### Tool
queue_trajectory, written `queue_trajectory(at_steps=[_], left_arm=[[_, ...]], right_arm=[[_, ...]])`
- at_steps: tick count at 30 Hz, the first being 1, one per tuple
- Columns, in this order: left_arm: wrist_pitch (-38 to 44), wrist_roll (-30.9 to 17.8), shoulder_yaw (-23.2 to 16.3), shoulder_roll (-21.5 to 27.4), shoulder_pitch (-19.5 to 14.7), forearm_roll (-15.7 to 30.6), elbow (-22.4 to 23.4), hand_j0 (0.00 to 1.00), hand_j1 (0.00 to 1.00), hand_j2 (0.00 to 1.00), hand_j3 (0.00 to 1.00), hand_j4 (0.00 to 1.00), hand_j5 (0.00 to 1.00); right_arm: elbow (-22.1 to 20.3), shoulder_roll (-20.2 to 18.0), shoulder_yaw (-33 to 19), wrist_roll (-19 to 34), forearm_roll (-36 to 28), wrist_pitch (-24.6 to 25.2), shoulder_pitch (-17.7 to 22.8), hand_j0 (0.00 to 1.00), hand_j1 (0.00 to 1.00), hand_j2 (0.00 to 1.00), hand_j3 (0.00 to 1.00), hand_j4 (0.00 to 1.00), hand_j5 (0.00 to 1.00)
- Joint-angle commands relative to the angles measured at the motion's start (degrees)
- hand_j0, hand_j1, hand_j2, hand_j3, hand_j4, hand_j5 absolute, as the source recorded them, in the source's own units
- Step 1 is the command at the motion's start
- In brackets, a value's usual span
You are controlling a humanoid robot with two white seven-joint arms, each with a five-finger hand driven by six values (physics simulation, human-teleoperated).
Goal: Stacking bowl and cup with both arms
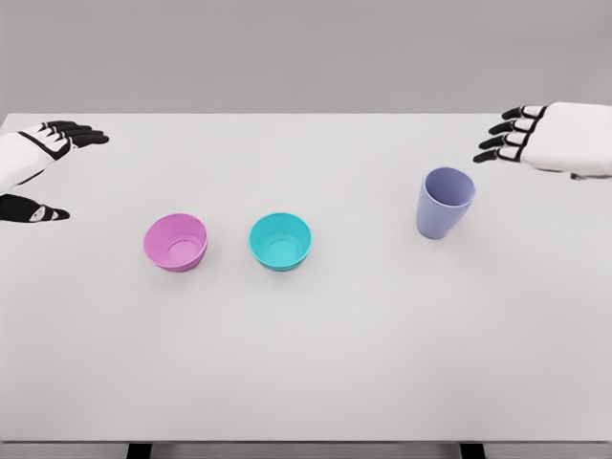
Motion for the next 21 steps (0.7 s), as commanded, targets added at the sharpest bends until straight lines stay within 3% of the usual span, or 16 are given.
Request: queue_trajectory(at_steps=[1,3,7,11,15,16,21], left_arm=[[0.0,0.0,0.4,-1.3,0.0,0.1,0.1,1.0,1.0,1.0,1.0,1.0,1.0],[0.0,-0.1,0.4,-1.5,0.0,0.0,0.0,1.0,1.0,1.0,1.0,1.0,1.0],[0.0,-0.9,0.9,-1.5,-0.2,-0.4,-0.1,1.0,1.0,1.0,1.0,1.0,1.0],[0.0,-2.5,1.9,-1.2,-1.1,-0.9,-0.4,1.0,1.0,1.0,1.0,1.0,1.0],[0.0,-14.8,0.1,0.8,-6.6,3.7,-1.1,1.0,1.0,1.0,1.0,1.0,1.0],[0.0,-16.9,-2.7,0.9,-8.8,5.2,-1.8,1.0,1.0,1.0,1.0,1.0,1.0],[0.0,-16.9,-16.6,0.8,-19.0,7.7,-1.2,1.0,1.0,1.0,1.0,1.0,1.0]], right_arm=[[0.1,0.5,-0.3,1.8,-2.5,0.1,0.0,1.0,1.0,1.0,1.0,1.0,1.0],[0.1,0.4,-0.3,1.7,-5.3,0.1,0.0,1.0,1.0,1.0,1.0,1.0,1.0],[1.3,1.6,-5.3,1.8,-5.4,0.1,0.9,1.0,1.0,1.0,1.0,1.0,1.0],[3.1,2.0,-6.6,1.7,-5.5,0.1,1.1,1.0,1.0,1.0,1.0,1.0,1.0],[4.5,2.0,-9.1,1.8,-5.5,0.1,1.1,1.0,1.0,1.0,1.0,1.0,1.0],[5.1,2.1,-9.4,1.8,-5.5,0.1,1.1,1.0,1.0,1.0,1.0,1.0,1.0],[5.1,2.1,-9.4,1.8,-5.5,0.1,1.0,1.0,1.0,1.0,1.0,1.0,1.0]])
